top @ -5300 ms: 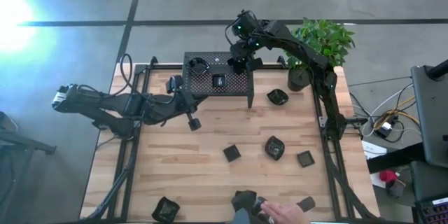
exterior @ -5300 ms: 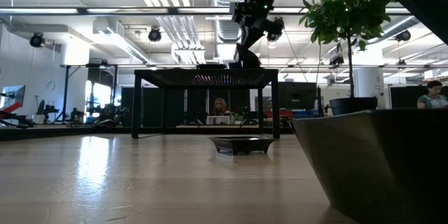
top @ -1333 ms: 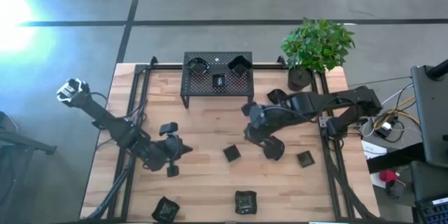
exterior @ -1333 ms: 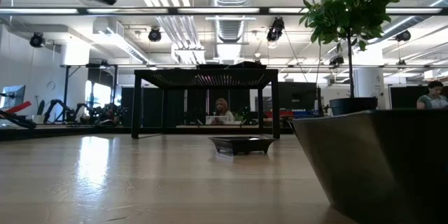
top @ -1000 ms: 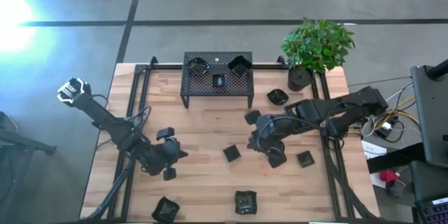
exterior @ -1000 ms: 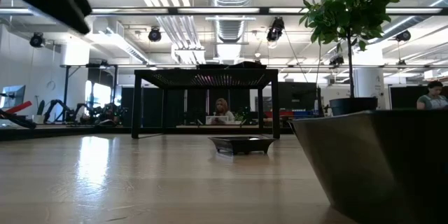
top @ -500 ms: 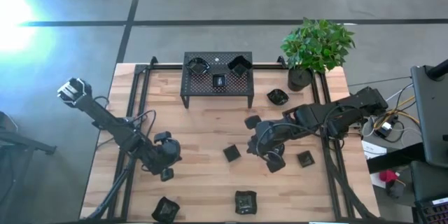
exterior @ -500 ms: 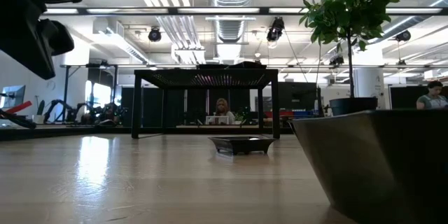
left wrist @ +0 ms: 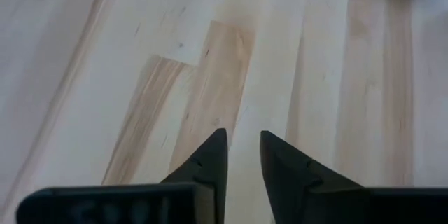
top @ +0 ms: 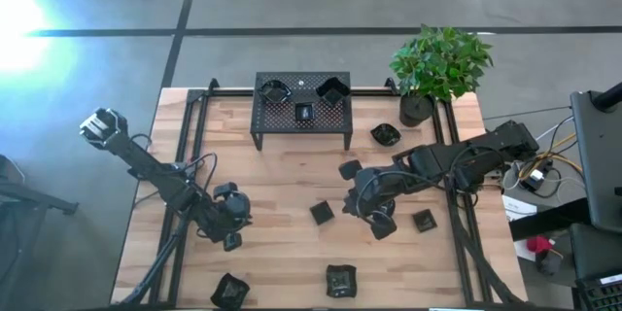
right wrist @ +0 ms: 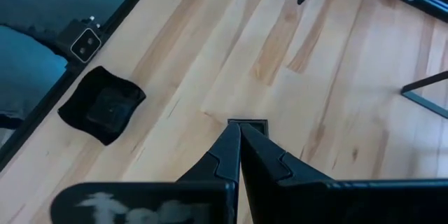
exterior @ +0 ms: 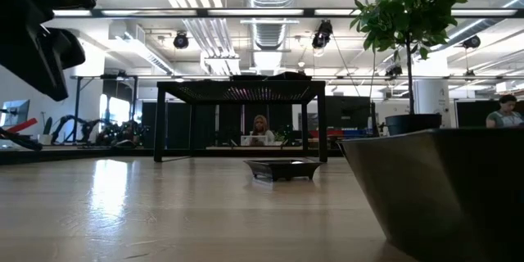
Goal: Pick & Place Mini shaped plates
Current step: Stack the distorted square plate on top of the distorted square plates on the shelf
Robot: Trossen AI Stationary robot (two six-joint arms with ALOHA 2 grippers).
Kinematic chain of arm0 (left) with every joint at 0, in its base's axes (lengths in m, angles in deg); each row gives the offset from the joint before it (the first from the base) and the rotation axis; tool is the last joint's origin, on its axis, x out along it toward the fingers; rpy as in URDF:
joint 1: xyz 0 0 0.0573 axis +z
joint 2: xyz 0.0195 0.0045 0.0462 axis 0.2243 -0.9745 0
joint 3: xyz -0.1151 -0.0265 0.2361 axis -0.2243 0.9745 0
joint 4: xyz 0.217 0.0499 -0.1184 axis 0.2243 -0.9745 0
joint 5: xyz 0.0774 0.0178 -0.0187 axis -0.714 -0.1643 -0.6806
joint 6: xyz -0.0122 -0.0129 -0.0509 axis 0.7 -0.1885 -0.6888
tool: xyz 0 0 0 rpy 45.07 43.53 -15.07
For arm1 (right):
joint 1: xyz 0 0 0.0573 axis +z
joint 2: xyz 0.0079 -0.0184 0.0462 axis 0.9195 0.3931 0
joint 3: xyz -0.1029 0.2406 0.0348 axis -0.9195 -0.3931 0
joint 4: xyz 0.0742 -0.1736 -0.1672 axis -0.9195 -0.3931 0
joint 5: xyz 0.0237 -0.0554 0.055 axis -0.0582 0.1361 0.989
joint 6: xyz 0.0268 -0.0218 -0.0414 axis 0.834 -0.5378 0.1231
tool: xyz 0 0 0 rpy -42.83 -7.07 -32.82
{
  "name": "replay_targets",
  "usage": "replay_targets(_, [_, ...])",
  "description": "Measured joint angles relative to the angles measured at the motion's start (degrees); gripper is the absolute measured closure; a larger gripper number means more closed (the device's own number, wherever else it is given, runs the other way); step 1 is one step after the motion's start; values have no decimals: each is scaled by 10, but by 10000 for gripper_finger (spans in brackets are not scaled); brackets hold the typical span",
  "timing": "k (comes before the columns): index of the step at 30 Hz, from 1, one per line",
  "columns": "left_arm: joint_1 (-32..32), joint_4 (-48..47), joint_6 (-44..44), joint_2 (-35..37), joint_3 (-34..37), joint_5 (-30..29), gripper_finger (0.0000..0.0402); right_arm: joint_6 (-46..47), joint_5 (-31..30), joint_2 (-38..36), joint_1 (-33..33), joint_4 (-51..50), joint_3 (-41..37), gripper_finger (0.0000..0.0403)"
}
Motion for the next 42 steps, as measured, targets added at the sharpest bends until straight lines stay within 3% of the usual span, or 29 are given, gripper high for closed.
replay_targets(5, [0,0,24,0,0,10,319,-14,0,0,0,-5,0,394])
replay_targets(19, [-26,14,47,0,-1,175,319,24,0,0,0,-4,0,394])
replay_targets(31, [-108,135,-16,-38,-10,171,319,18,0,0,0,-4,0,394])
replay_targets(37, [-135,156,29,-101,-37,143,319,25,0,0,-1,-3,0,394])
replay_targets(42, [-142,155,69,-155,-58,166,319,50,0,0,-1,-3,0,394])
